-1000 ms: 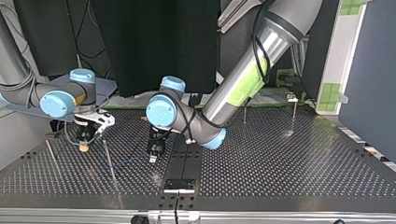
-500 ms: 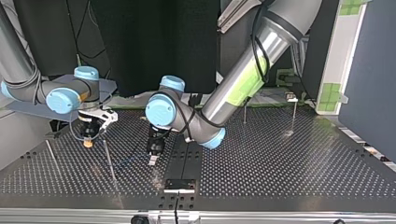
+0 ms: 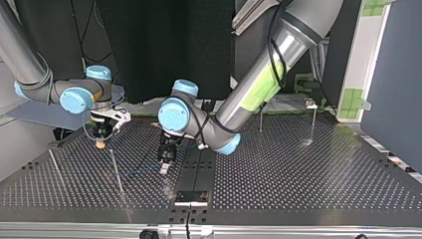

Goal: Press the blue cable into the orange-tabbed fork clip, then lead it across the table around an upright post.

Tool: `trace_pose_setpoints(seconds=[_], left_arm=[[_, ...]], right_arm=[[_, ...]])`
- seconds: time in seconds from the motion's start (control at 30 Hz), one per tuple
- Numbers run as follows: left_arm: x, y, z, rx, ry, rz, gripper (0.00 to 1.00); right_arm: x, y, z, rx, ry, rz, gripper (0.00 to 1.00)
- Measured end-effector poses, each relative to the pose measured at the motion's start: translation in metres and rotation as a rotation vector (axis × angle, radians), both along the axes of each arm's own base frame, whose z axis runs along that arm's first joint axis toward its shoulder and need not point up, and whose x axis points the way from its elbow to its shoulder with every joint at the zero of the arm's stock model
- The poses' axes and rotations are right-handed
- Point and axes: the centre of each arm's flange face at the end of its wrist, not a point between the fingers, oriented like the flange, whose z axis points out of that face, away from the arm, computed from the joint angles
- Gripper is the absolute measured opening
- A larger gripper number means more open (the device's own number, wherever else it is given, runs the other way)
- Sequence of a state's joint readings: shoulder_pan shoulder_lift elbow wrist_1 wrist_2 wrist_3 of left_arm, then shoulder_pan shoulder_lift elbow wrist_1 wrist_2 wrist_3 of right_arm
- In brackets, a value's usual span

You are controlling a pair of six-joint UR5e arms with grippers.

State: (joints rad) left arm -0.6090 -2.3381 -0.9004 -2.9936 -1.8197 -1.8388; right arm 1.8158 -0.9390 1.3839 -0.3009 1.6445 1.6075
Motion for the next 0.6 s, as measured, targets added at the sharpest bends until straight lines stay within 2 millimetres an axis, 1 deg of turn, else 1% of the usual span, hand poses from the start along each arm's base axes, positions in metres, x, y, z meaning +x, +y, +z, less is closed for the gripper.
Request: trace_pose_setpoints(seconds=[0.1, 0.2, 0.47, 0.6], left_arm=[[0.0, 0.0, 0.002, -0.002, -0.003, 0.002, 0.98], [0.0, 0.0, 0.002, -0.003, -0.003, 0.004, 0.98], [0.0, 0.0, 0.002, -0.004, -0.002, 0.004, 0.98], [0.0, -0.001, 0.003, -0.004, -0.002, 0.003, 0.98]], right_arm=[[-0.001, 0.003, -0.019, 0.027, 0.013, -0.003, 0.0], [-0.003, 0.005, -0.034, 0.045, 0.02, -0.005, 0.0], [-0.011, 0.006, -0.057, 0.078, 0.03, -0.017, 0.0], [-0.012, 0.006, -0.063, 0.084, 0.031, -0.019, 0.0]])
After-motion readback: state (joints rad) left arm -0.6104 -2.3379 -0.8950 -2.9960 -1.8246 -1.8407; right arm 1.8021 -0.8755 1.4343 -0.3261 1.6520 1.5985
